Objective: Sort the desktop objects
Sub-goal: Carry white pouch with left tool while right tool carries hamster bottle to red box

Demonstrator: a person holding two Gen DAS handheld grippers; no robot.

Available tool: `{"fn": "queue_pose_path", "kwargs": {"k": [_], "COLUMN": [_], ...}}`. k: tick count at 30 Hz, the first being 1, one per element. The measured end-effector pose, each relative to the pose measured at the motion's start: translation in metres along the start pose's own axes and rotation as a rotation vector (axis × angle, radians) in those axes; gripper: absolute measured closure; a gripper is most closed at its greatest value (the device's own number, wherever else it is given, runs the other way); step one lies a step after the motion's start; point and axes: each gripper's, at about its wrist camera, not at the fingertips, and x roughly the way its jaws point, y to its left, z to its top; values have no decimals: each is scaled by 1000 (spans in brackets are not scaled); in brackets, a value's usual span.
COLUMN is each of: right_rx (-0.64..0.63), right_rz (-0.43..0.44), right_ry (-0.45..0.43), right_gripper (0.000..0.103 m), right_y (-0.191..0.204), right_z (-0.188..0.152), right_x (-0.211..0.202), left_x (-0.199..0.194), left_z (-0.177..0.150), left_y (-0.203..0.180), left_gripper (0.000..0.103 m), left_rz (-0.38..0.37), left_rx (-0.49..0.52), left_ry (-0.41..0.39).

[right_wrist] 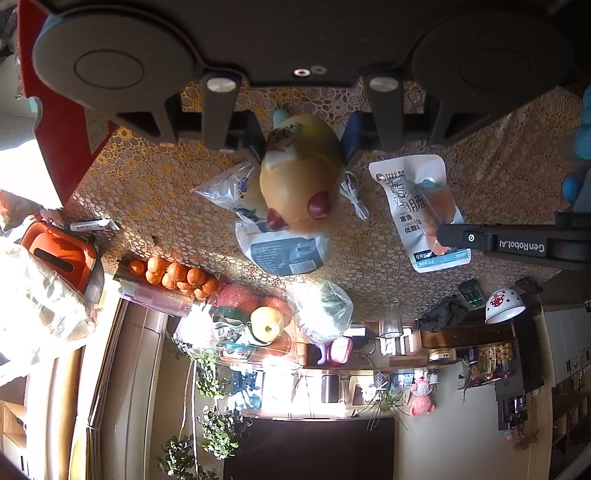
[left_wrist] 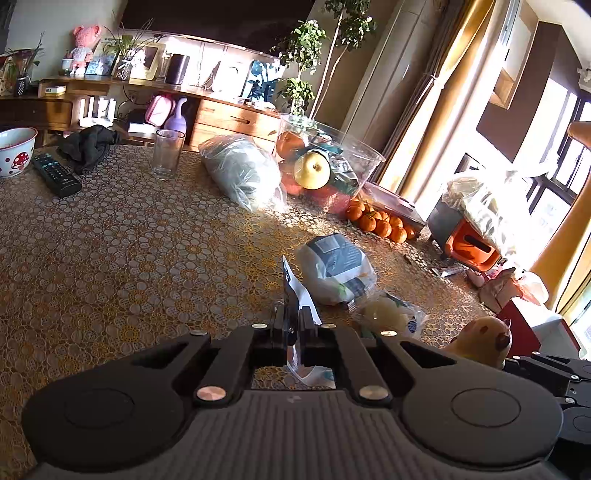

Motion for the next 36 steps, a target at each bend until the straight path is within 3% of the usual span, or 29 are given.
{"fn": "queue_pose_path", "kwargs": {"k": [18,36], "right_rx": [45,120], "right_rz": [-91,-187], "right_ry": [-64,-98], "right_gripper": [60,60], "right_y": [-52,-127], "right_z": [-14,-39], "right_x": [-85,-134], "left_x": [-31,-26], "left_z": [-5,-13], "left_y": [-91,-192], "left_gripper": [99,99], "left_rz": [-164,-288], "left_rx": [66,176], "left_ry": [-1,25]}}
